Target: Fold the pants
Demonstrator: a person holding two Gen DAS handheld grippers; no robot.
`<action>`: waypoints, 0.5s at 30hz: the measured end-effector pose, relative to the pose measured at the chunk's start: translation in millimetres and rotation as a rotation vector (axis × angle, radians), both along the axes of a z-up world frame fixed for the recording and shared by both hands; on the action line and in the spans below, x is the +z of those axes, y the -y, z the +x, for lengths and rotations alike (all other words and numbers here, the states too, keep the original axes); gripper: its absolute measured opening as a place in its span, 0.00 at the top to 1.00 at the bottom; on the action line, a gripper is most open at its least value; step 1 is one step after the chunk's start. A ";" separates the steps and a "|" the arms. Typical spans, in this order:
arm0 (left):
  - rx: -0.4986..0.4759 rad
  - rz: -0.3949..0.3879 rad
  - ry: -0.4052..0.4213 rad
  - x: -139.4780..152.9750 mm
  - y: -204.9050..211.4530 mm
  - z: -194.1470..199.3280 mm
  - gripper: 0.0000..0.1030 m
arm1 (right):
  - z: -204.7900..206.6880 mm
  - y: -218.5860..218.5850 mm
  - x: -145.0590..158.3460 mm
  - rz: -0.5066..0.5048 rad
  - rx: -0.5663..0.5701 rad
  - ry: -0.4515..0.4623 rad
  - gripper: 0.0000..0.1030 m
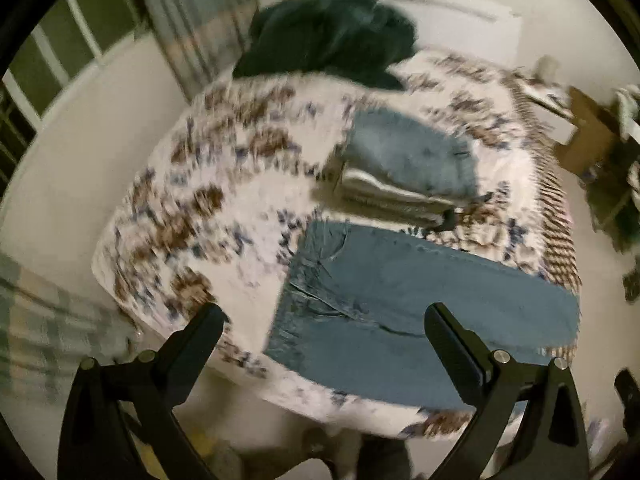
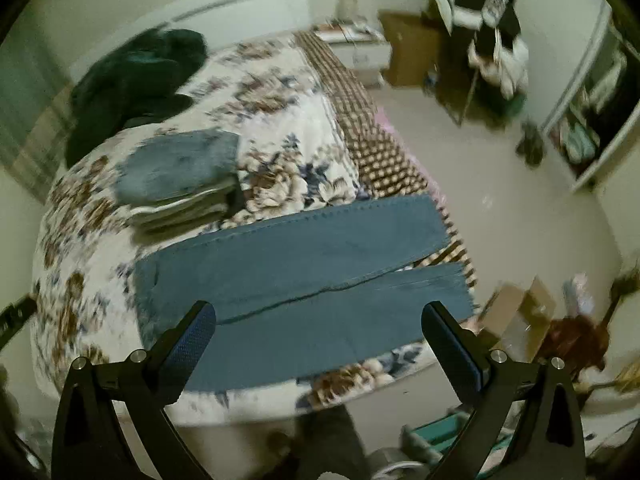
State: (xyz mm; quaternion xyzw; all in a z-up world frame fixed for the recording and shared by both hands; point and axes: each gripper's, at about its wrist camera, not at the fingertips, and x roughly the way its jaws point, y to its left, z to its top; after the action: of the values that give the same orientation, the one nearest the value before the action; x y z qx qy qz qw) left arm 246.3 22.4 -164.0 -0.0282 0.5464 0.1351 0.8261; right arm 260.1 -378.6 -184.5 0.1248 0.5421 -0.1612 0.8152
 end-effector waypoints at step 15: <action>0.556 -0.242 -0.276 -306.4 -50.4 197.5 0.00 | 240.7 129.3 -367.8 0.107 -0.243 -0.268 0.00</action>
State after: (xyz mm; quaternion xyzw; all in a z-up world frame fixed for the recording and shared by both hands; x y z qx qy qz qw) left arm 443.9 72.8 -470.4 -0.2554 0.6365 0.2922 0.6665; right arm 500.8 -507.9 -552.2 0.2101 0.6343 -0.2447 0.7026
